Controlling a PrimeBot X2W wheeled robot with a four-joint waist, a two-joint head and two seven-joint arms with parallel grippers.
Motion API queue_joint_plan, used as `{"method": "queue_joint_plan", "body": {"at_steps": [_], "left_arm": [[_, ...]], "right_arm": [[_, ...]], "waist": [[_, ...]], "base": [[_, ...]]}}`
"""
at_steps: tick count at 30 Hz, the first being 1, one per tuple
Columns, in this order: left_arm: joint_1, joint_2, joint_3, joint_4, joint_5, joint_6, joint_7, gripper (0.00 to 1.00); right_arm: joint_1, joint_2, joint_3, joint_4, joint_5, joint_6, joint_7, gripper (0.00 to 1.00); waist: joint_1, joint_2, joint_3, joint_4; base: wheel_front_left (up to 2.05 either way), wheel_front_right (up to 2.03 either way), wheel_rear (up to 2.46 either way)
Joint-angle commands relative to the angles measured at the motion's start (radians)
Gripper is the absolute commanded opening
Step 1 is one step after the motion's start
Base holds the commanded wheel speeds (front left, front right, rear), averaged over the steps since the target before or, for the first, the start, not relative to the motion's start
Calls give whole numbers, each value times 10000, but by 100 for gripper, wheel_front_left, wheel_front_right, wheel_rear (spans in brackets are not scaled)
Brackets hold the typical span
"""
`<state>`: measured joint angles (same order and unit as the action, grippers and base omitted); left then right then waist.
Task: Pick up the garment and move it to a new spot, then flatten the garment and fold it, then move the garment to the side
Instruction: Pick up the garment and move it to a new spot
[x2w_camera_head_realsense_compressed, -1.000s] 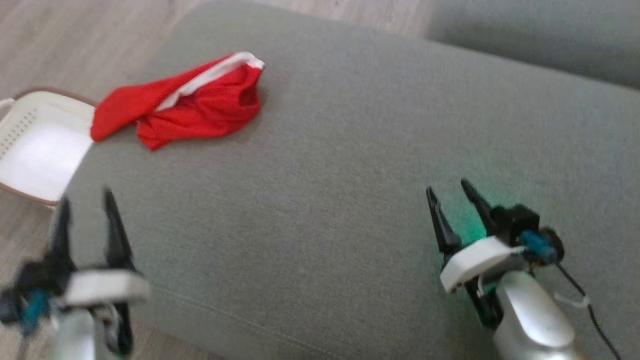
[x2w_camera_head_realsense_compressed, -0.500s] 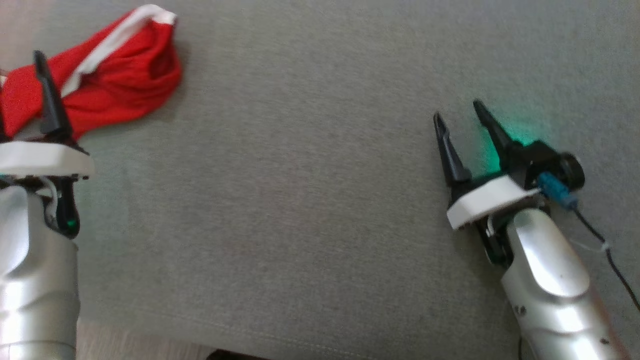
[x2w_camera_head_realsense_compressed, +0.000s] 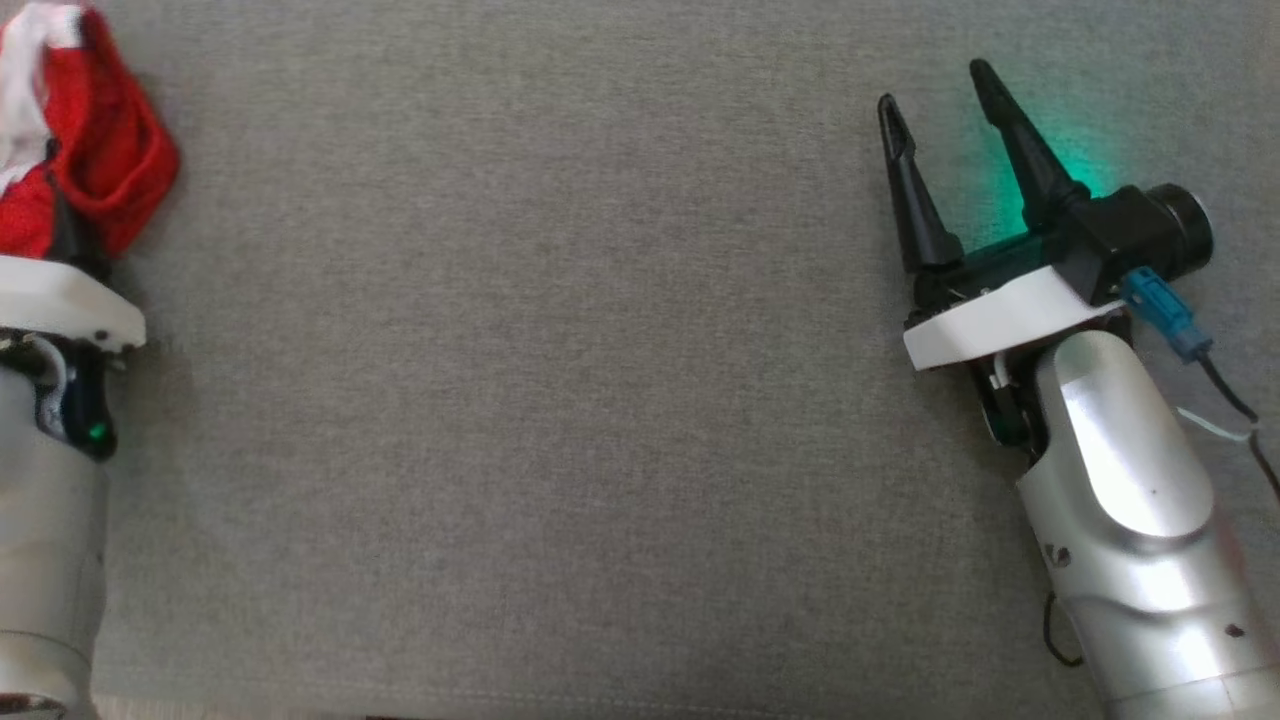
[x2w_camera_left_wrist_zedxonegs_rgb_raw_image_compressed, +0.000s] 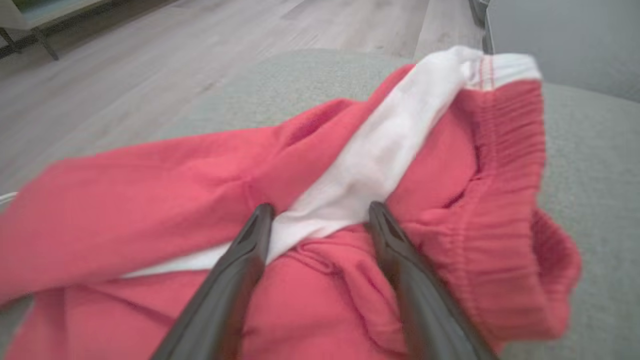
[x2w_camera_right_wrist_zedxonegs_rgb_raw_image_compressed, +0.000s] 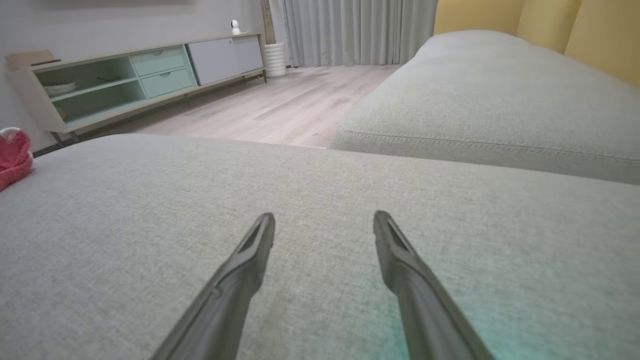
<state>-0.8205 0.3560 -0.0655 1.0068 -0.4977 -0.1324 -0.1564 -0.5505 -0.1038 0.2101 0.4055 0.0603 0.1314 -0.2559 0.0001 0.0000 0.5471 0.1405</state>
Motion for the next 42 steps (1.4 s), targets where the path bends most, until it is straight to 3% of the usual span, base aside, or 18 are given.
{"method": "queue_joint_plan", "body": {"at_steps": [1, 4, 5, 6, 14, 21, 31, 38, 42], "left_arm": [[-108, 701, 187, -45, -157, 18, 51, 100], [-102, 737, -162, 137, -731, 18, 400, 100], [-100, 774, -339, 97, -850, 18, 418, 29], [-83, 800, -551, 29, -969, 18, 448, 0], [-280, 1465, -2041, -1041, -1732, 18, -235, 0], [-493, 1802, -4052, -2700, -2081, 18, -651, 0], [201, 805, -5830, -4420, -2795, 18, -968, 0], [1358, -813, -6970, -4631, -3000, 18, -1045, 0], [1664, -1303, -7083, -4644, -2922, 18, -1049, 0]], "right_arm": [[421, -143, -35, 272, 8, -7, 56, 100], [496, -144, -85, 265, 32, -7, 56, 100], [507, -143, -98, 277, 47, -7, 55, 100], [522, -141, -110, 306, 62, -7, 53, 100], [712, 136, -275, 708, 327, -7, -11, 100], [1110, 412, -343, 1127, 644, -7, -53, 100], [1920, 530, -134, 1149, 1295, -7, -57, 100], [2067, 534, 406, 1163, 1777, -7, -58, 100], [2064, 534, 440, 1189, 1826, -7, -58, 100]], "waist": [[-1, 0, 80, -112], [-1, 0, 71, -169], [-1, 0, 61, -180], [-1, 0, 18, -181], [-1, 0, -824, -326], [-1, 0, -2103, -809], [-1, 0, -3330, -1985], [-1, 0, -3560, -2705], [-1, 0, -3575, -2790]], "base": [[0, 0, 0], [0, 0, 0], [0, 0, 0], [0, 0, 0], [0, 0, 0], [0, 0, 0], [0, 0, 0], [0, 0, 0], [0, 0, 0]]}}
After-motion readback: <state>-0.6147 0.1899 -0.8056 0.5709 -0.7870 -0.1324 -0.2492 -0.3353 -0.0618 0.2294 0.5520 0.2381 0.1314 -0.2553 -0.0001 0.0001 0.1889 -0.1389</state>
